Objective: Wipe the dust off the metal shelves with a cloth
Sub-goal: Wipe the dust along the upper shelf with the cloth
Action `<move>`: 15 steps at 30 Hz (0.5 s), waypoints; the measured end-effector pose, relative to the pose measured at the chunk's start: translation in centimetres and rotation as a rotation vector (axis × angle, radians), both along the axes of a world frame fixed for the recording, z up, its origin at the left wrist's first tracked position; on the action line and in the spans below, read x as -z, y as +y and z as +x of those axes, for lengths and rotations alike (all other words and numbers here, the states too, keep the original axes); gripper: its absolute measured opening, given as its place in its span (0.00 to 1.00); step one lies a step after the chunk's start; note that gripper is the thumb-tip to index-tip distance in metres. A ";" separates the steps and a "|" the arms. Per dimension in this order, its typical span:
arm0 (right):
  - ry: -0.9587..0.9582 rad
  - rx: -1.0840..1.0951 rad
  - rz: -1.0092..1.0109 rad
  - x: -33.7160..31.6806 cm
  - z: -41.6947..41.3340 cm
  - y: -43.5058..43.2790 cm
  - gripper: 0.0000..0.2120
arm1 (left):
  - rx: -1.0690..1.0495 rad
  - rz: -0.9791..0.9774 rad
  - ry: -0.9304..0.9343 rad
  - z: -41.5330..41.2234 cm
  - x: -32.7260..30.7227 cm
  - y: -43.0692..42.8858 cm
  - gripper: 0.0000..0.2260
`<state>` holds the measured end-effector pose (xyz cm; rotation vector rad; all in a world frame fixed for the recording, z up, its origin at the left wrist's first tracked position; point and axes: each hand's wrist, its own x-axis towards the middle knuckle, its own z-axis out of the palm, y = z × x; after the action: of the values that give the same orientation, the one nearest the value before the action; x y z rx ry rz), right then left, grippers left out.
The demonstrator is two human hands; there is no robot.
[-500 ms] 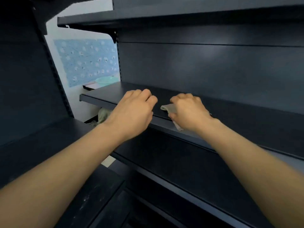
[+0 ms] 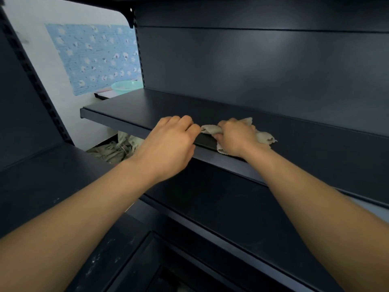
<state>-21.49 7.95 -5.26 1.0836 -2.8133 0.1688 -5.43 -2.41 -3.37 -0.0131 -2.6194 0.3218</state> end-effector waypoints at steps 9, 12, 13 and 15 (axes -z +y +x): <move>0.062 -0.294 -0.357 -2.4 8.7 -6.7 0.08 | -0.215 0.100 -0.042 8.9 -0.3 -4.3 0.12; 0.036 -0.417 -0.395 -2.8 13.7 -9.7 0.07 | -0.336 0.166 -0.049 13.8 -0.1 -5.9 0.13; 0.016 -0.455 -0.407 -2.4 15.3 -10.7 0.07 | -0.381 0.185 -0.050 15.6 0.0 -6.3 0.14; -0.061 -0.535 -0.360 -1.5 18.1 -12.6 0.08 | -0.457 0.211 -0.046 19.0 0.4 -6.9 0.14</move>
<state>-3.36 -4.61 -3.77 1.7111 -2.3331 0.7318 13.54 -9.28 -3.77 0.6619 -2.6657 0.1965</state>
